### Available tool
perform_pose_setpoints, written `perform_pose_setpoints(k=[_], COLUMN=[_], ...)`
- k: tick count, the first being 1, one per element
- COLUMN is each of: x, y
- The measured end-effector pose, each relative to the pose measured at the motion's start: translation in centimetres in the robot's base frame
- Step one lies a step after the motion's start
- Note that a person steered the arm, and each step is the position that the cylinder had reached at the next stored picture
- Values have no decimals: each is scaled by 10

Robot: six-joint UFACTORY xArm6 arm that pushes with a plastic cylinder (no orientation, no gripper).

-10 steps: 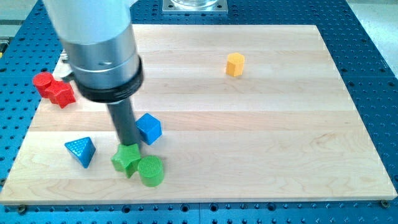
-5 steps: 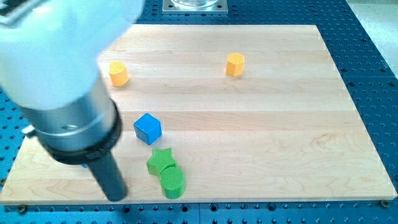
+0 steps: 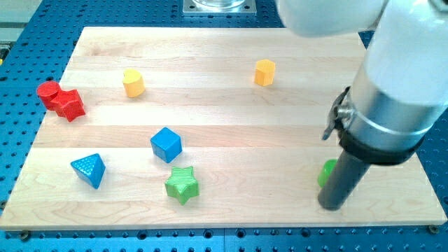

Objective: Slide the green blocks to the bottom right of the board

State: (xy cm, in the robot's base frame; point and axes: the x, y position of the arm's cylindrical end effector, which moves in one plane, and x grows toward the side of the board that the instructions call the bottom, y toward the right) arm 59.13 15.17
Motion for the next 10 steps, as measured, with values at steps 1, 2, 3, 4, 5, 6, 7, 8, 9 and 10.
perform_pose_setpoints(k=[1,2,3,4,5,6,7,8,9,10], x=[-4,-35,-52,-84,-109,-55,-62,-61,-64,-61], y=[-34,1,14,26,56,63,20,-110,-203,-269])
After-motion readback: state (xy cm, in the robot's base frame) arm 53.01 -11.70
